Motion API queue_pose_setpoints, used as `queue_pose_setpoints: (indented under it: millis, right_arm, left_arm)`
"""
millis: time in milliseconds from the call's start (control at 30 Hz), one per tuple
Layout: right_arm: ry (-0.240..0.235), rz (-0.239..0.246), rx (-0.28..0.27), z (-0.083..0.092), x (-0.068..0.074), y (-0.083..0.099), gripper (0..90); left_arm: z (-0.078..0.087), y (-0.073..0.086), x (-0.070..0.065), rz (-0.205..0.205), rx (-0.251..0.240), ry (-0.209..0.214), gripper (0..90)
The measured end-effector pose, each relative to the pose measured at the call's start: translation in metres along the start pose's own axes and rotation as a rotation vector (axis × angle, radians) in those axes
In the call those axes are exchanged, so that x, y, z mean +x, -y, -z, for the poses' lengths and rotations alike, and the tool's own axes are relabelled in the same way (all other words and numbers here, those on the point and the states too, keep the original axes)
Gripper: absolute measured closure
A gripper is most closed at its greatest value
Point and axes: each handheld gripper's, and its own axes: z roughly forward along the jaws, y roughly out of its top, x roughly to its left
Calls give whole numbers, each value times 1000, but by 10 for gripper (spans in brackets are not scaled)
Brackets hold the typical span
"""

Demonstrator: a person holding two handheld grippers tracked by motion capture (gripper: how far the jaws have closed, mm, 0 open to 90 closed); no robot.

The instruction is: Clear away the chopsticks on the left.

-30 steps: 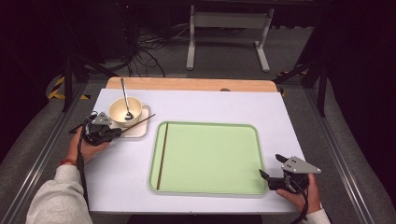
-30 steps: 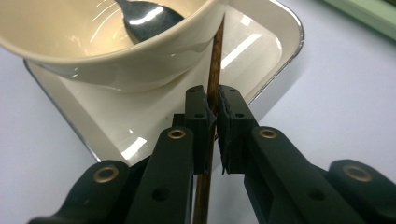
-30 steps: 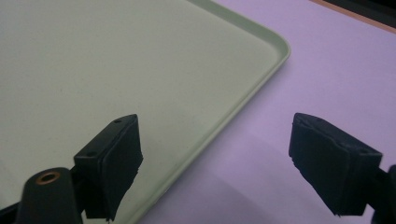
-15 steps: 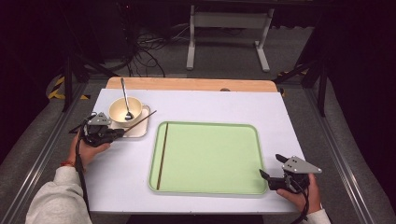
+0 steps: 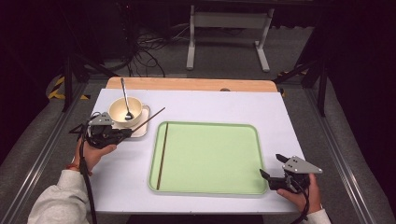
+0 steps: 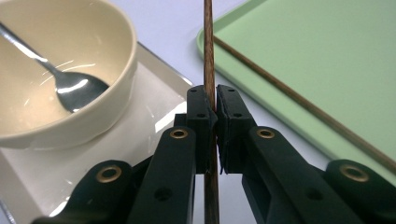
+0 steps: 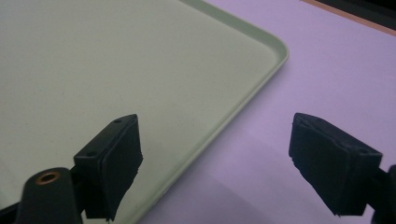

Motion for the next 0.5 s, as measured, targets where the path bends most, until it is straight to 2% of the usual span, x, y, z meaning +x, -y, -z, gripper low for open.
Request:
queue_pose_setpoints:
  millis: [33,167,300,367,500]
  right_arm:
    - [0,0,0,0,0,0,170]
    - [10,-11,-5,1,-2,1,165]
    - [10,-7,-7,2,-1,0,163]
    - [9,-6,-9,2,-1,0,162]
    - [10,-7,-10,2,-1,0,161]
  left_arm:
    - [0,0,0,0,0,0,852]
    - [-4,-8,-15,-30,-5,7,852]
    - [-7,-12,-25,-42,-17,30,852]
    - [-9,-14,-29,-37,-28,57,852]
    - [-12,-17,-37,-45,-30,71,852]
